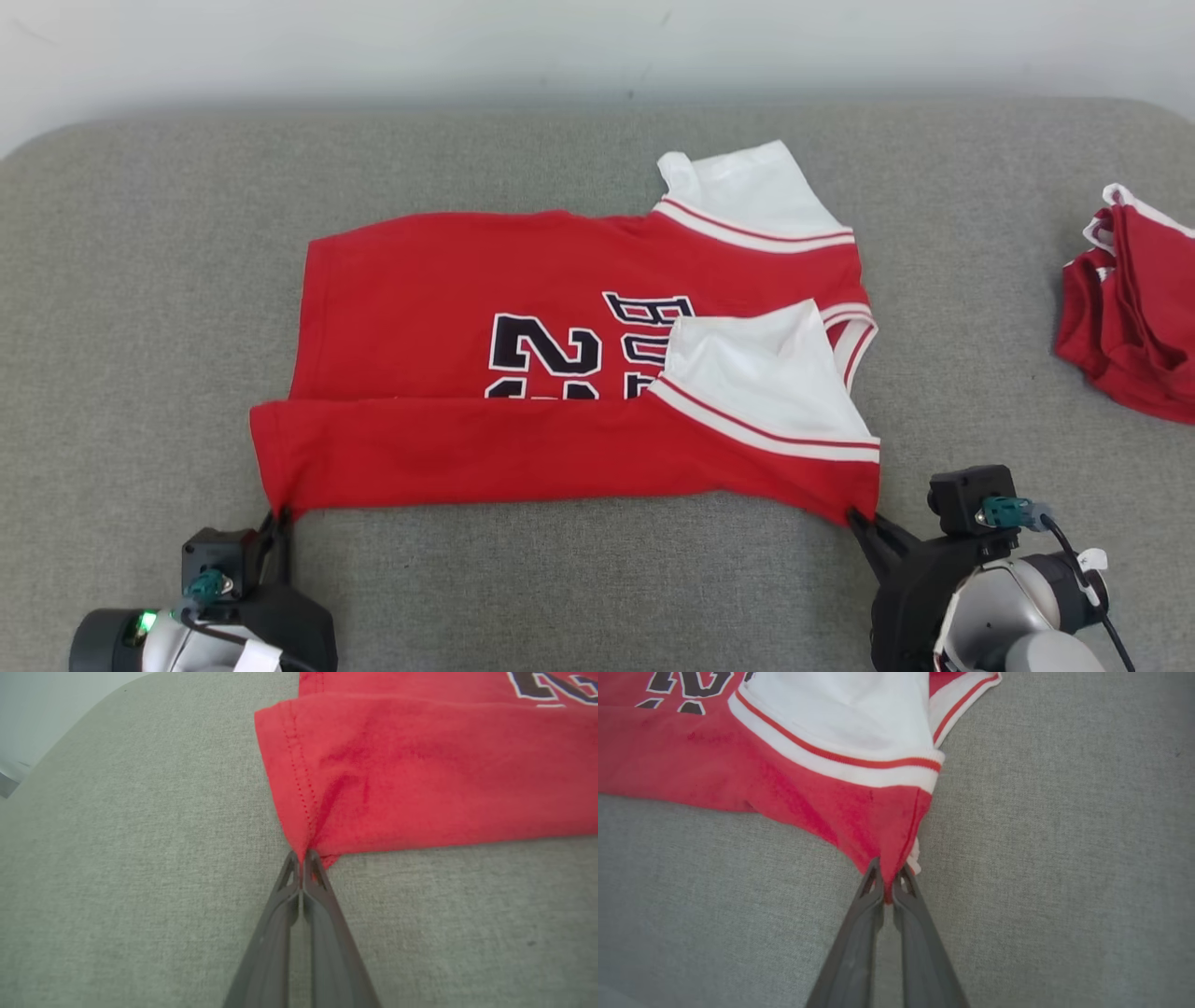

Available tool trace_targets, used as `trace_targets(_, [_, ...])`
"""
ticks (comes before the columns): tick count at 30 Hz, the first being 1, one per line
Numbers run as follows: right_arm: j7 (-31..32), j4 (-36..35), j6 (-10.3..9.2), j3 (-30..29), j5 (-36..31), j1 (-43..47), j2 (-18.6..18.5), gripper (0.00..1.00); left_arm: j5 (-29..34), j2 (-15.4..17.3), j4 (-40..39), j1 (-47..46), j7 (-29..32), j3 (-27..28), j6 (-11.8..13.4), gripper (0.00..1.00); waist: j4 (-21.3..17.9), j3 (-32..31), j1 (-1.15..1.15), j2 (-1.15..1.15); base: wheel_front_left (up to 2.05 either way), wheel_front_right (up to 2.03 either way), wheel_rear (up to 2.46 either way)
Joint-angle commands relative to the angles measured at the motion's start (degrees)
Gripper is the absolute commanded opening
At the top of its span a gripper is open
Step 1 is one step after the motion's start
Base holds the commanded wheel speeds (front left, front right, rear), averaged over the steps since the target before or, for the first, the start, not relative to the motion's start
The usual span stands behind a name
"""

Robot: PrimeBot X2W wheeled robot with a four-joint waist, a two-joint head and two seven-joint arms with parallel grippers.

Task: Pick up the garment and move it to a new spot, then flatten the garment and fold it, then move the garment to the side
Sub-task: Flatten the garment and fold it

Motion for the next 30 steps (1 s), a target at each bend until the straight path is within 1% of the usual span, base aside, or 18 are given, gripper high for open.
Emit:
trace_targets(1, [1.9,-2.2,-0.03,-0.1,0.5,1.5,-0.7,0.00,-0.4,0.9,-0.7,1.6,0.6,-0.2,-0.1,0.00,0.0,-0.8,0.00,0.00,0.00,0.00,0.00])
trace_targets(6, [7.9,-9.0,-0.03,-0.6,0.8,5.0,-1.8,0.00,-1.4,2.0,-4.8,4.2,2.7,-0.1,0.1,0.00,0.4,-2.3,0.00,0.00,0.00,0.00,0.00])
trace_targets(7, [7.9,-9.0,-0.03,-0.6,0.8,5.0,-1.8,0.00,-1.4,2.0,-4.8,4.2,2.7,-0.1,0.1,0.00,0.4,-2.3,0.00,0.00,0.00,0.00,0.00])
trace_targets(12, [13.8,-13.9,-0.03,-1.6,1.6,8.9,-2.5,0.00,-2.1,3.3,-9.6,8.0,5.6,-0.2,0.5,0.00,0.6,-4.2,0.00,0.00,0.00,0.00,0.00])
trace_targets(17, [18.4,-16.8,-0.03,-1.5,2.0,11.9,-3.5,0.00,-3.2,4.4,-14.1,12.3,9.0,-0.5,1.1,0.00,0.0,-6.1,0.00,0.00,0.00,0.00,0.00])
trace_targets(25, [20.1,-17.9,-0.03,-1.1,1.9,13.7,-3.8,0.00,-3.9,5.3,-19.9,16.6,13.4,-1.4,2.5,0.00,-0.2,-7.0,0.00,0.00,0.00,0.00,0.00])
trace_targets(30, [19.8,-17.4,-0.03,-1.9,-0.3,14.0,-4.2,0.00,-4.6,5.6,-22.2,18.5,15.1,-1.5,3.4,0.00,-0.2,-6.6,0.00,0.00,0.00,0.00,0.00])
